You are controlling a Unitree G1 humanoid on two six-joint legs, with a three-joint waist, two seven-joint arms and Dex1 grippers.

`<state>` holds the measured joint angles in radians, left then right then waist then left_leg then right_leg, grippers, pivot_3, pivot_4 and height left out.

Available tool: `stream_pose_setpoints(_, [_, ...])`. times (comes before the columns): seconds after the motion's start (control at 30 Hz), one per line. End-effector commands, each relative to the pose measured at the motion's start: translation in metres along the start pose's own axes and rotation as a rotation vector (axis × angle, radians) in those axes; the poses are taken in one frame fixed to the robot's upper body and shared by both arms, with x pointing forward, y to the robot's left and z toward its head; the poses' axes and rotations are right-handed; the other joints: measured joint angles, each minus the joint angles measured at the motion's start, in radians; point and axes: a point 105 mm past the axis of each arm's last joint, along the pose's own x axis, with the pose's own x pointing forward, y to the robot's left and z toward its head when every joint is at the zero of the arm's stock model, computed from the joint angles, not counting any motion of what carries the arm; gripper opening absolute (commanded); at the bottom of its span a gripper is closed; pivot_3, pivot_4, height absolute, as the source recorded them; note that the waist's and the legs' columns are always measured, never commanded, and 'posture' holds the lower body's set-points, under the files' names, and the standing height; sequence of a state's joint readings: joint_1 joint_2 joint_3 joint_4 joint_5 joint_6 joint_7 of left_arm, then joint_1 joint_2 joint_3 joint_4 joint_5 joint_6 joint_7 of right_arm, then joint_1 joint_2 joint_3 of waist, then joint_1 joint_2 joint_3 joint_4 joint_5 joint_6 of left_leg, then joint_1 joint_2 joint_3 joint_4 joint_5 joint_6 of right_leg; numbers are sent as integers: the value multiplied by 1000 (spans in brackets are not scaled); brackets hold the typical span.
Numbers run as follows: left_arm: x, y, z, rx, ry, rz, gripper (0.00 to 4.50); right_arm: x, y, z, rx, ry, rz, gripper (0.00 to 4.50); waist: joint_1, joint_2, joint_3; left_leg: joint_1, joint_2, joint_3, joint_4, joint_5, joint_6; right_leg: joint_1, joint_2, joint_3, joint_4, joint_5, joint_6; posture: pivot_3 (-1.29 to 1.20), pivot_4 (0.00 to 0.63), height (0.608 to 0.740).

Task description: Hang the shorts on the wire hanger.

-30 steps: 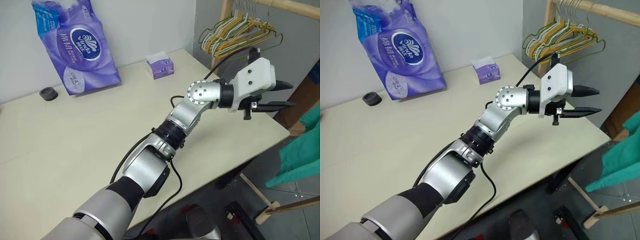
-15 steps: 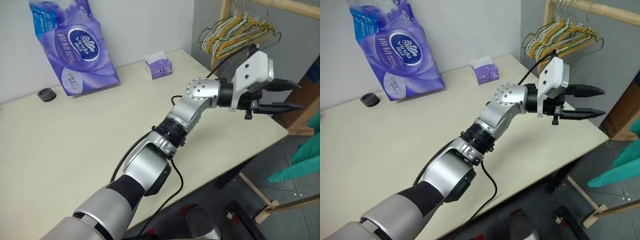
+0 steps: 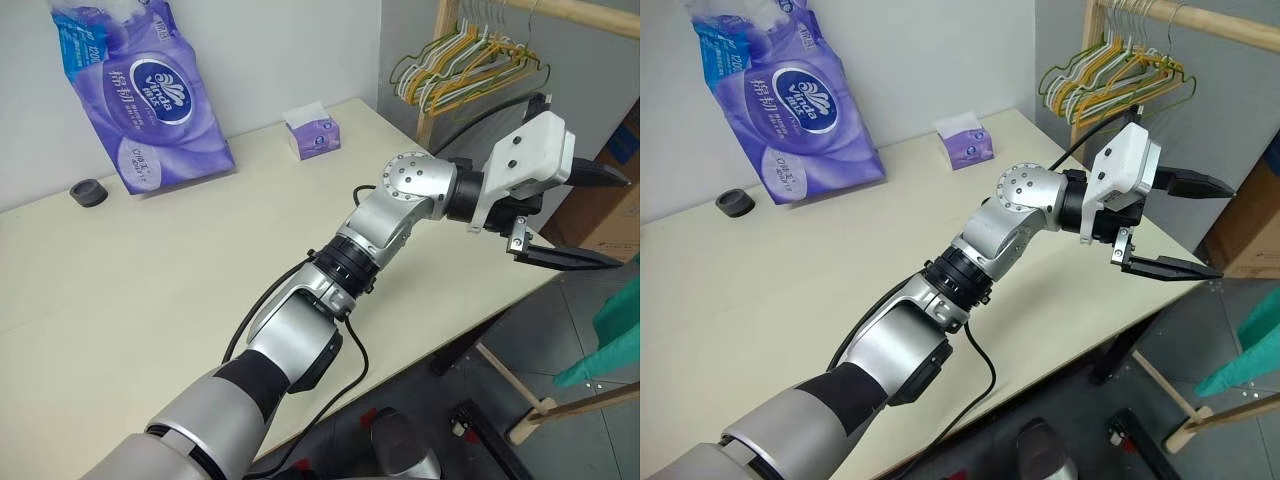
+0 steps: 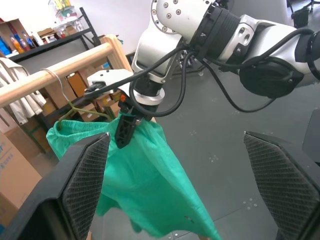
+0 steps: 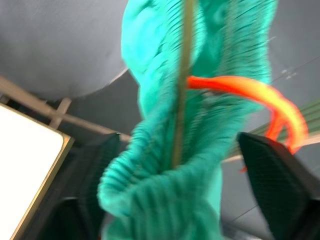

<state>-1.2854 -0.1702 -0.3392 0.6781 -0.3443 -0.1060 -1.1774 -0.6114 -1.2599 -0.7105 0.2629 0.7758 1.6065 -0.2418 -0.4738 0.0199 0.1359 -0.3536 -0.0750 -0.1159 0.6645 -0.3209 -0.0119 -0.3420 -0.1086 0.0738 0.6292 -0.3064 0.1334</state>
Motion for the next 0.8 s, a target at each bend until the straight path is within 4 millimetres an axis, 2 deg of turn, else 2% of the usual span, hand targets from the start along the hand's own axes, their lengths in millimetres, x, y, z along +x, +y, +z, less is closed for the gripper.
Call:
stream_pose_setpoints(0.03, [47, -20, 25, 26, -134, -94, 4500, -18, -3, 20, 6, -125, -49, 4479, 0, 0, 0, 0, 0, 0, 0, 0, 0, 0, 0, 0, 0, 0, 0, -564, 127, 740])
stream_pose_setpoints(0.2, [45, -21, 21, 26, -122, -94, 4500, -37, 11, 41, -31, -313, -133, 4479, -1, 1, -1, 1, 0, 1, 0, 0, 0, 0, 0, 1, 1, 2, -4, -560, 125, 740])
stream_pose_setpoints(0.37, [36, -13, 16, 20, -103, -48, 4500, -51, 24, 49, 24, -449, -168, 4479, -2, 2, -1, 4, 0, 1, 0, 0, 0, 0, 0, 1, 1, 2, -4, -545, 117, 740])
stream_pose_setpoints(0.47, [17, 1, 6, 13, -57, 60, 4500, -65, 52, 54, -46, -591, -101, 4479, 0, 3, -2, 4, 0, 0, 0, 0, 0, 0, 0, 1, 2, 3, -4, -525, 111, 740])
stream_pose_setpoints(0.53, [-1, 11, -5, 29, -1, 145, 4500, -77, 71, 58, -141, -710, -49, 4479, 3, 3, -2, 5, 0, 1, 0, 0, 0, -1, -1, 2, 4, 3, -4, -510, 109, 740])
stream_pose_setpoints(0.63, [-43, 30, -22, 23, 98, 334, 4500, -98, 108, 54, -325, -926, 71, 4479, 4, 3, -3, 6, 0, 0, 0, 0, 0, -1, -1, 1, 5, 3, -4, -490, 104, 740])
stream_pose_setpoints(0.7, [-78, 41, -33, 19, 175, 500, 4500, -106, 143, 36, -459, -1016, 209, 4479, 1, 3, -3, 6, 0, -1, 0, 0, 0, -1, -1, 2, 7, 3, -4, -465, 98, 740])
stream_pose_setpoints(0.77, [-108, 45, -41, 7, 234, 640, 4500, -108, 169, 14, -548, -1056, 331, 4479, 0, 0, -4, 7, 0, -2, 0, 0, 0, -3, 0, 4, 12, 3, -4, -447, 94, 740])
stream_pose_setpoints(0.8, [-132, 46, -49, -24, 273, 756, 4500, -103, 187, -5, -585, -1045, 423, 4479, 1, 1, -5, 7, 0, -2, 1, 0, 0, -4, 0, 5, 14, 2, -4, -433, 93, 740])
